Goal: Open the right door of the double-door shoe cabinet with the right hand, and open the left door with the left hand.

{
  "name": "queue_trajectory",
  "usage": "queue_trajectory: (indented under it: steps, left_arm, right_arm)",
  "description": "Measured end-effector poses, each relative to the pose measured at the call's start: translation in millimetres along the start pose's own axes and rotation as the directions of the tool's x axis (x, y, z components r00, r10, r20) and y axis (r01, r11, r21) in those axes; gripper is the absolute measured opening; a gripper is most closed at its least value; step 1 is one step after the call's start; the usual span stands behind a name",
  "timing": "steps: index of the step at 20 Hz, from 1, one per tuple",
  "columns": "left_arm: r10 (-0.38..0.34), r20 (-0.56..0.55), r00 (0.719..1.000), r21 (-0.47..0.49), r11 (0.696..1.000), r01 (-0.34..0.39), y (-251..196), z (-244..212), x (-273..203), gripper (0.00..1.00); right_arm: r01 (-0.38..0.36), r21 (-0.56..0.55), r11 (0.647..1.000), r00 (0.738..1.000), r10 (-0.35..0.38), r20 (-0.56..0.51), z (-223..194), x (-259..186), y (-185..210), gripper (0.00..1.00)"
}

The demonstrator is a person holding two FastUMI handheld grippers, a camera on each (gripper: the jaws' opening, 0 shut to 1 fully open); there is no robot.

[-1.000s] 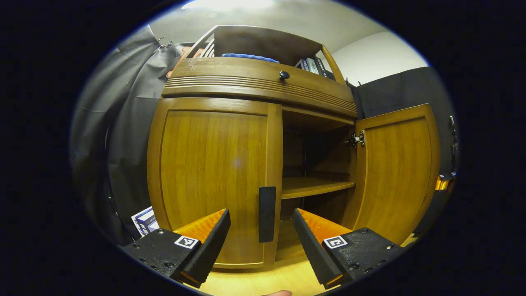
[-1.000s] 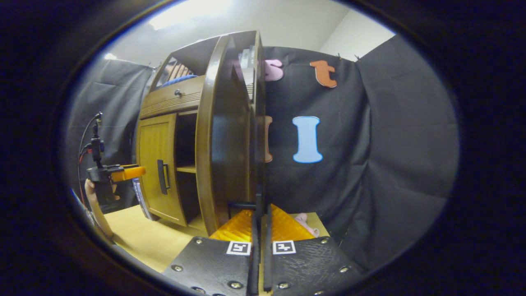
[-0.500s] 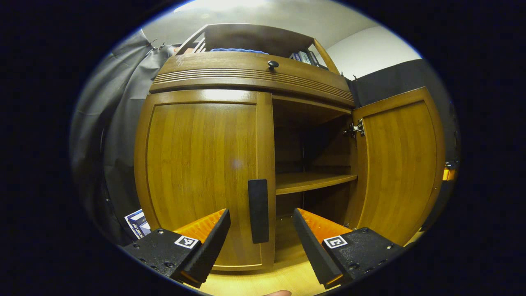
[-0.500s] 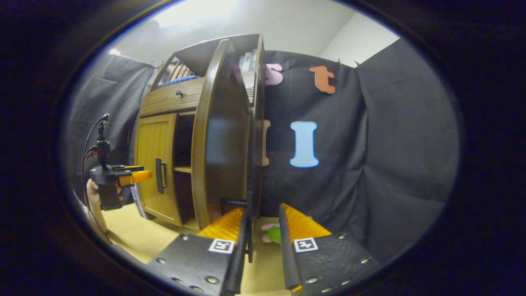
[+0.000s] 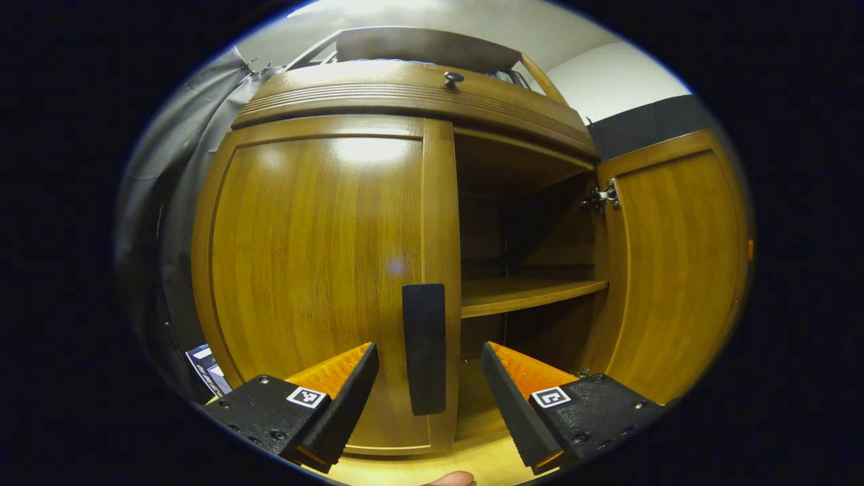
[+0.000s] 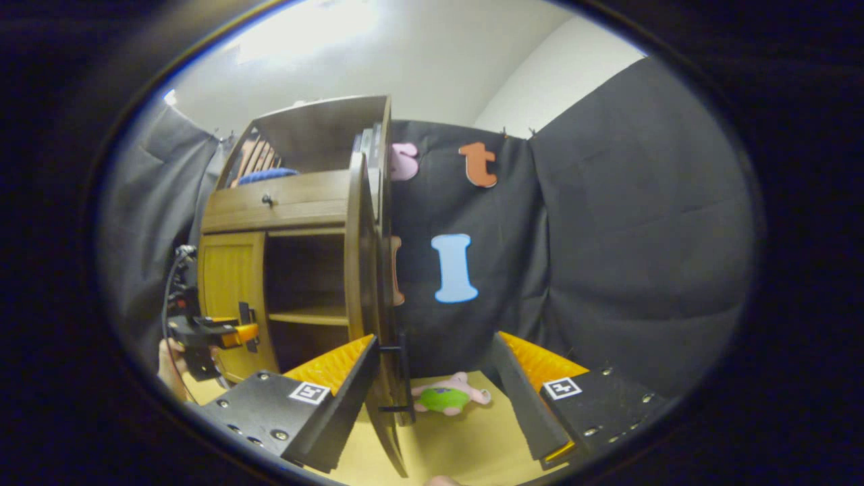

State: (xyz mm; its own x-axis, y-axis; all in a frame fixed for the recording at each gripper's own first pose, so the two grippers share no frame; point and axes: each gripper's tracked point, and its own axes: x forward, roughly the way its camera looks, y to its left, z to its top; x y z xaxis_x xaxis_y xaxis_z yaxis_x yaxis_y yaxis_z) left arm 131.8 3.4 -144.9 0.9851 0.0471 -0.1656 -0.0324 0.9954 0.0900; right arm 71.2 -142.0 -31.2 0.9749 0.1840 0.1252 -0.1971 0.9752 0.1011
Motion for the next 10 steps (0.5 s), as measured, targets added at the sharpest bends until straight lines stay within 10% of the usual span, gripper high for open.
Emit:
queue_trajectory:
  steps: [3, 10]
  left_arm:
    - [0.022, 0.087, 0.996, 0.046, 0.999, -0.026, 8, 12, 16, 0.92]
    - [0.029, 0.148, 0.989, 0.008, 1.0, -0.031, 2, 13, 16, 0.32]
  right_arm:
    - [-0.064, 0.02, 0.998, 0.997, 0.063, 0.036, 11, -26, 32, 1.0]
    - [-0.11, 0.025, 0.994, 0.993, 0.109, 0.053, 24, -40, 79, 0.99]
